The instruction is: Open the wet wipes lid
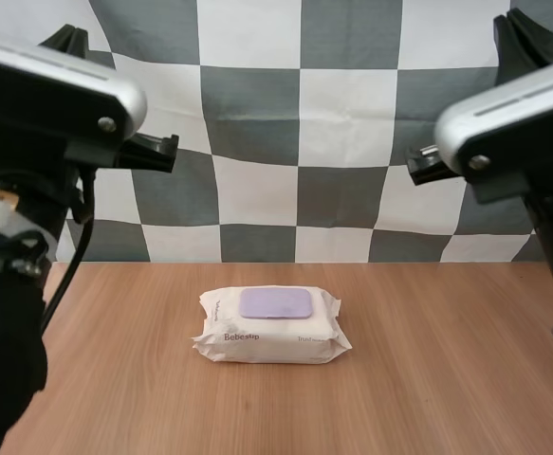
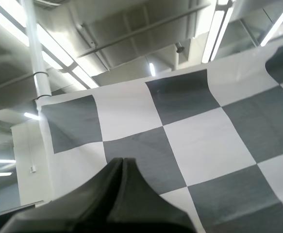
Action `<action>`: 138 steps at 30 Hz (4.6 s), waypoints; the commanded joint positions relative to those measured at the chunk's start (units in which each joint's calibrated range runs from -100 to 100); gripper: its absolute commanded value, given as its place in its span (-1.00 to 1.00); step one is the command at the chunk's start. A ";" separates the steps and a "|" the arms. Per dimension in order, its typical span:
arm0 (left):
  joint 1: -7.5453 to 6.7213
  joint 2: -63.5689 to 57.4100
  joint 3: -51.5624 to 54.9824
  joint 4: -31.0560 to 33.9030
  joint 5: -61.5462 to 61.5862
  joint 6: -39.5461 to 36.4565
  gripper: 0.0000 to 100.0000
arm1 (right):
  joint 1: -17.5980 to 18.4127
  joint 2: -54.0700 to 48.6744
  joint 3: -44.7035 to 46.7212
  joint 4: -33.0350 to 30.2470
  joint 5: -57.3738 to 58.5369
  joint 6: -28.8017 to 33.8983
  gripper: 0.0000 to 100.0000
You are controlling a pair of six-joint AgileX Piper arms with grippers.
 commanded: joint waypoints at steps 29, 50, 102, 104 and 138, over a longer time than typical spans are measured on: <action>7.50 21.26 6.84 36.24 53.21 -25.89 -1.00 | -1.54 24.29 5.10 -13.59 54.73 -3.79 -1.00; 8.02 49.57 7.19 22.23 25.12 -17.67 -1.00 | 4.32 24.46 4.84 -9.44 50.75 -5.71 -1.00; 7.51 46.28 7.19 -35.01 67.62 34.52 0.86 | 8.11 31.89 4.96 -3.36 48.01 -6.07 0.15; 7.51 47.08 7.19 -36.69 67.76 36.45 0.86 | 8.46 31.89 4.96 -3.24 48.01 -6.07 0.15; 7.51 60.26 7.19 -55.45 62.09 60.00 -0.81 | 8.57 31.89 4.96 -3.89 49.93 -6.89 0.15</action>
